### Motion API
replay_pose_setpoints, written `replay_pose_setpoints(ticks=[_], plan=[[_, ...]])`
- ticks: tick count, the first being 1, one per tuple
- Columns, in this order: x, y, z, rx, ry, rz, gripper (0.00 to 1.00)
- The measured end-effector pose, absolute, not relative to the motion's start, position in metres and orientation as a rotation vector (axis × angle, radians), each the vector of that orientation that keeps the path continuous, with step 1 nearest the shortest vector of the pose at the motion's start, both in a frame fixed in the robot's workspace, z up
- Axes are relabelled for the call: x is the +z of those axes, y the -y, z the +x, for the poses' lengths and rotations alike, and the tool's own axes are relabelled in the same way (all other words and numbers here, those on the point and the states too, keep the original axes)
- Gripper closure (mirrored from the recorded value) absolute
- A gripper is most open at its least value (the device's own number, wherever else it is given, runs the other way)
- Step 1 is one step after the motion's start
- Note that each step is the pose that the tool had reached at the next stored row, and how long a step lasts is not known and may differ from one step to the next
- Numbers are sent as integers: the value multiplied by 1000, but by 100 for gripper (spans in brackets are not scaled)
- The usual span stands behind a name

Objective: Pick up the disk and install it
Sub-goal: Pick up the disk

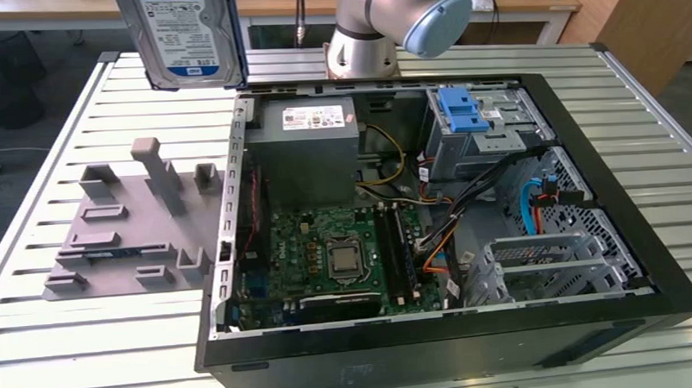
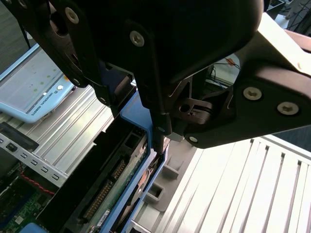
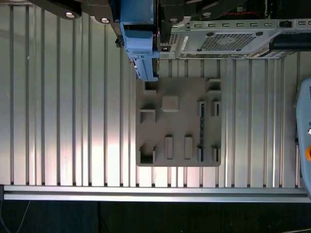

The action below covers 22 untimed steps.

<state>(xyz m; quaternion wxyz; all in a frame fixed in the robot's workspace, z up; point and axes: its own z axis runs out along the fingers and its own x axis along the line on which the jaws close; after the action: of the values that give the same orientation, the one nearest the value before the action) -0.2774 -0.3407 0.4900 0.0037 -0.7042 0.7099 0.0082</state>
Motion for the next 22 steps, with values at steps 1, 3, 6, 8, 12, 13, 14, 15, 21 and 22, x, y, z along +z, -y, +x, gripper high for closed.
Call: replay_pose_setpoints(ticks=[1, 3, 6, 8, 12, 13, 14, 15, 21, 22], plan=[[490, 341, -277, 26, -2225, -2207, 64], [490, 341, -277, 26, -2225, -2207, 64], [490, 341, -276, 26, -2225, -2207, 64], [490, 341, -275, 26, -2225, -2207, 64], [490, 341, -275, 26, -2225, -2207, 64], [490, 341, -275, 26, -2225, -2207, 64], [490, 341, -275, 26, -2225, -2207, 64], [490, 341, -274, 26, -2225, -2207, 64], [490, 341, -272, 26, -2225, -2207, 64], [490, 341, -272, 26, -2225, -2207, 64]])
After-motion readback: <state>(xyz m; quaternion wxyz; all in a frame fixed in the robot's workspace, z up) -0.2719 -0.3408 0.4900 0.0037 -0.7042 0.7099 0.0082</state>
